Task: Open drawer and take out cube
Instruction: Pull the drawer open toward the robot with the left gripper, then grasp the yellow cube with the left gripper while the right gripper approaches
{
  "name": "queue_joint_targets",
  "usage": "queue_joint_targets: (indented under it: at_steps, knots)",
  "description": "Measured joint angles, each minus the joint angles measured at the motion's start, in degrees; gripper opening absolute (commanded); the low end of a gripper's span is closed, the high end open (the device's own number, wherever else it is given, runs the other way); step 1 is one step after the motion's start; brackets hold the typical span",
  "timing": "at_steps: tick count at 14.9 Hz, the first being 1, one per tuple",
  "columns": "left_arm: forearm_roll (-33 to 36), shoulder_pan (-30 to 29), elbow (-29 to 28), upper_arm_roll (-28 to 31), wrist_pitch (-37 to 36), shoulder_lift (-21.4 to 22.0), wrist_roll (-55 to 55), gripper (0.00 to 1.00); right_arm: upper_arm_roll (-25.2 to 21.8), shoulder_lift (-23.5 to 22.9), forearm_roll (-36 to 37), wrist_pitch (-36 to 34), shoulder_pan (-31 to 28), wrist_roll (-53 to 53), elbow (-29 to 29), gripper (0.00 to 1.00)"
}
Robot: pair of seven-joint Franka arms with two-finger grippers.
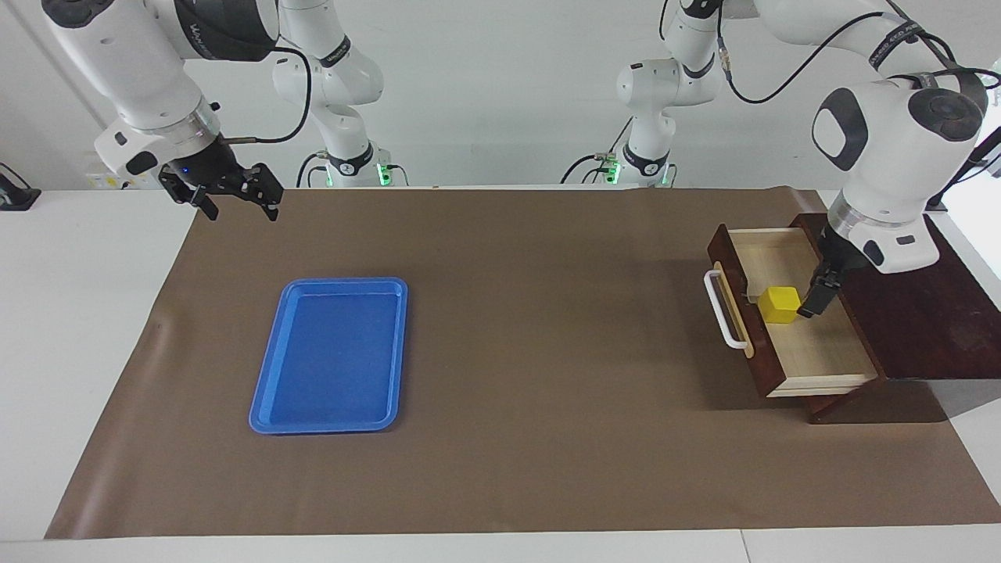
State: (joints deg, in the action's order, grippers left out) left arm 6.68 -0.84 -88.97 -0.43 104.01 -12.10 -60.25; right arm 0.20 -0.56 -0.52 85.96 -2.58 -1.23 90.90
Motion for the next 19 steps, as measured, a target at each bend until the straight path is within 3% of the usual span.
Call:
queue_joint_targets:
  at_steps: [5, 11, 15, 19]
  knots:
    - [0.0, -1.5, -7.3, 0.0, 6.8, 1.9, -20.7, 1.00, -0.1, 0.0, 0.0, 0.0, -1.9, 0.0, 0.0, 1.00]
    - [-1.8, -4.9, -12.8, -0.2, 9.0, 3.9, -29.2, 1.00, 0.1, 0.0, 0.0, 2.7, -1.7, -0.6, 0.2, 1.00]
    - [-1.8, -4.4, -15.8, -0.9, 10.1, 4.5, -32.1, 1.00, 0.7, -0.1, -0.2, 11.8, -1.3, -12.4, 4.0, 1.00]
    - [-1.8, -3.9, -18.1, -0.9, 12.5, 5.3, -32.7, 1.00, 1.2, -1.2, -2.0, 15.6, 3.3, -26.4, 5.6, 1.00]
